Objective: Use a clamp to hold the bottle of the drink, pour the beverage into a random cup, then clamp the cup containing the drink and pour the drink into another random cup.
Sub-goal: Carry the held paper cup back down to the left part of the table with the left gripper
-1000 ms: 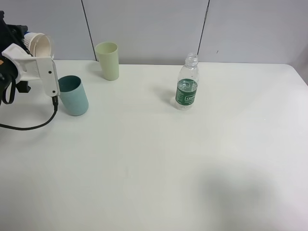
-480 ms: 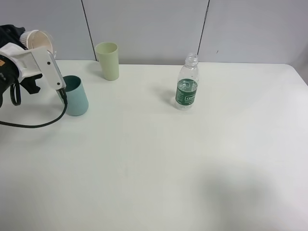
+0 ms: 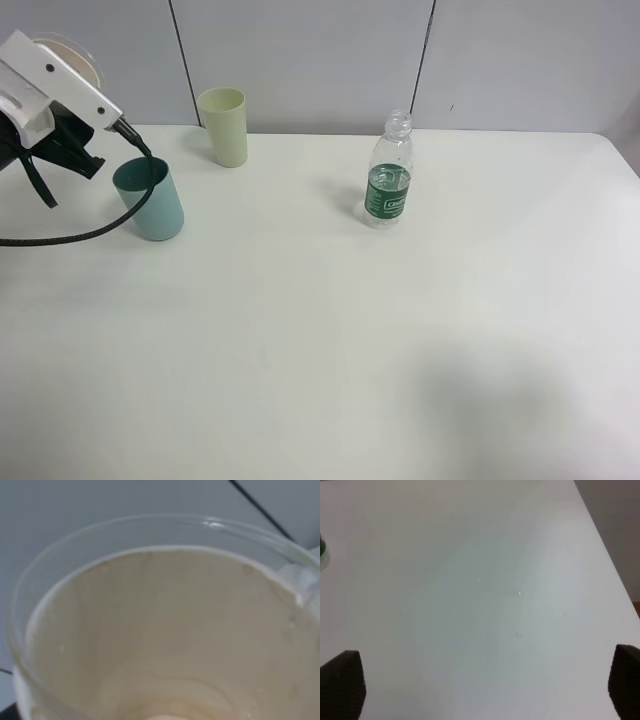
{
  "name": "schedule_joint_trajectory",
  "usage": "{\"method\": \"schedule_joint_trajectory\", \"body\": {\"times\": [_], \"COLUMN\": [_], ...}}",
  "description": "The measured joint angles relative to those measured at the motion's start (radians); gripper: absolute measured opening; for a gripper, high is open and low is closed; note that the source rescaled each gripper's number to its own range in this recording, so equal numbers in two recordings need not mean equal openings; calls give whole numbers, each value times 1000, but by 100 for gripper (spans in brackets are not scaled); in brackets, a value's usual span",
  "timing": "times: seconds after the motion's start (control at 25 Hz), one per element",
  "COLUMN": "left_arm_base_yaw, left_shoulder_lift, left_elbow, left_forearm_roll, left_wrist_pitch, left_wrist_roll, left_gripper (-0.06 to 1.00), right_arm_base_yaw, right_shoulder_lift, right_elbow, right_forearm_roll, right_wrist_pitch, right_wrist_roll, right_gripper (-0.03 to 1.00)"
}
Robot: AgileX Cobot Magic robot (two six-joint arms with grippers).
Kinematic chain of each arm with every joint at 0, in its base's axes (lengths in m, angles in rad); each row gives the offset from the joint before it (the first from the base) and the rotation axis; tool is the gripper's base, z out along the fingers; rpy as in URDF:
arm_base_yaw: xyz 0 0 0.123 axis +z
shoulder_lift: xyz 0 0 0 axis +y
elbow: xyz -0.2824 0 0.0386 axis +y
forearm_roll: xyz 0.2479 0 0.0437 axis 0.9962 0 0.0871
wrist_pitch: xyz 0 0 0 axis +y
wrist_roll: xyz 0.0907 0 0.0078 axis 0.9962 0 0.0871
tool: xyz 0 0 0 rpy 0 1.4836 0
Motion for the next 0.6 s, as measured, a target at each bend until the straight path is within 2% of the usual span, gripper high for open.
{"method": "schedule_joint_trajectory", "body": {"times": [0.16, 0.32, 0.48, 0.6], "left_arm_base_yaw": [0, 0, 0, 0], "left_shoulder_lift": [-53, -105, -161, -205], "left_elbow": [41, 85, 91, 92], "left_forearm_roll": [57, 172, 312, 373], "left_wrist_pitch": [54, 89, 231, 356], "left_wrist_roll": [-164, -292, -375, -474], "left_gripper": [0, 0, 0, 0], "right_arm_base_yaw": [0, 0, 0, 0], "right_shoulder_lift": [0, 0, 0, 0], "right_elbow": [0, 0, 0, 0], "right_forearm_roll": [0, 0, 0, 0], "right_wrist_pitch": [0, 0, 0, 0], "right_wrist_roll": [0, 0, 0, 0], "right_gripper": [100, 100, 100, 100]}}
